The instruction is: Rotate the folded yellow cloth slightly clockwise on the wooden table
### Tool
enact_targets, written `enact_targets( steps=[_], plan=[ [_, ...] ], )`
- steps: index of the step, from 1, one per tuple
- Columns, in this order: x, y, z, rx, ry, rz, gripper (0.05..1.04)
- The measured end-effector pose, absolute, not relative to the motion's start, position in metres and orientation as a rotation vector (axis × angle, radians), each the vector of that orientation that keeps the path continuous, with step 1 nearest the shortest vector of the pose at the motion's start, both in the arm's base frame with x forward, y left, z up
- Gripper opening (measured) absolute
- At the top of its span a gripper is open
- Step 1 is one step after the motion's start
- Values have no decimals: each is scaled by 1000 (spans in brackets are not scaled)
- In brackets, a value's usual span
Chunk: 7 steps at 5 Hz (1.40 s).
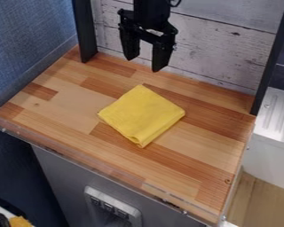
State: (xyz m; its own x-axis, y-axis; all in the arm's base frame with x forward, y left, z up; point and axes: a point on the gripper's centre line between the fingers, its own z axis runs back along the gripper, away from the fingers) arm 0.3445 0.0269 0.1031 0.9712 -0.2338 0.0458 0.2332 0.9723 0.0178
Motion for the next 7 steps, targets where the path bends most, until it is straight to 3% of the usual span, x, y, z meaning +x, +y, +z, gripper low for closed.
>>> enact_targets(
  steps=[2,4,5,6,7],
  plan=[
    [334,26,111,-5,-25,-276,934],
    [334,16,103,-13,-37,-294,358],
    [329,11,83,-13,-21,-301,150],
    [328,11,63,-12,-7,-309,68],
    [332,12,42,-8,6,-301,64]
  ],
)
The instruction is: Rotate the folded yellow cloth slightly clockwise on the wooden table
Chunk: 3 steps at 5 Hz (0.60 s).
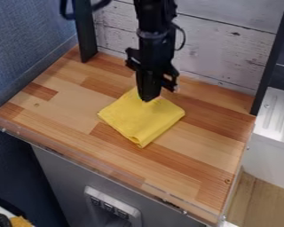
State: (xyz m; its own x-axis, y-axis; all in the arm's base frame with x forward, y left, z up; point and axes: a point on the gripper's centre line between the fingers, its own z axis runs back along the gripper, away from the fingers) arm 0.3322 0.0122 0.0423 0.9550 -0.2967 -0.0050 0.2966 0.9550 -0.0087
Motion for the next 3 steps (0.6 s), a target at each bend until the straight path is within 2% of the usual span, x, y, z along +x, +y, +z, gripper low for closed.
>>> enact_targets(
  steps=[2,3],
  plan=[
    [338,11,12,5,16,-303,64],
    [342,12,11,12,10,-289,63]
  ],
)
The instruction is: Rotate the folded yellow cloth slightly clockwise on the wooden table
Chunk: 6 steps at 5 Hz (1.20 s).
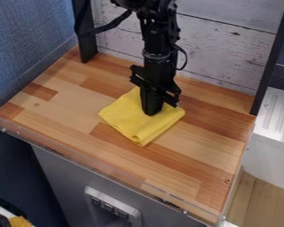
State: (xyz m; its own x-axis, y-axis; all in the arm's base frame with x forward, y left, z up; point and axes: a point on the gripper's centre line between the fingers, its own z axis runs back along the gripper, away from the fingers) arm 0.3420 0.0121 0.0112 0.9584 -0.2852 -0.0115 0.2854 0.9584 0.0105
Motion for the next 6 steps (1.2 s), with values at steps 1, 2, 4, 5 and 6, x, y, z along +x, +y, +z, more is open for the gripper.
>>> enact_targets(
  steps=[1,2,4,5,6],
  plan=[
    [346,14,11,13,-1,-258,63],
    [348,15,11,12,-8,-212,98],
    [344,26,21,3,41,-96,516],
    [342,25,42,5,33,-44,815],
    [339,23,63,7,16,-18,995]
  ],
)
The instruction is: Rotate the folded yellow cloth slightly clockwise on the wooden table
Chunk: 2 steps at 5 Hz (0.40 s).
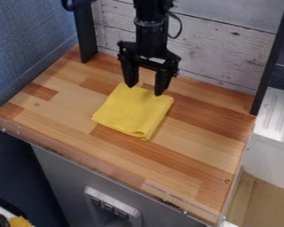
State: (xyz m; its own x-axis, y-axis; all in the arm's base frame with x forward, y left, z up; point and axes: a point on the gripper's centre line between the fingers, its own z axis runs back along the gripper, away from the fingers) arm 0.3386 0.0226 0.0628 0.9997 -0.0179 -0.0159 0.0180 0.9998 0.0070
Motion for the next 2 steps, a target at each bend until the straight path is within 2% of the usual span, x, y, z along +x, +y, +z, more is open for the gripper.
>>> enact_targets(
  steps=[2],
  plan=[
    [338,19,84,-2,-25,14,997]
  ],
)
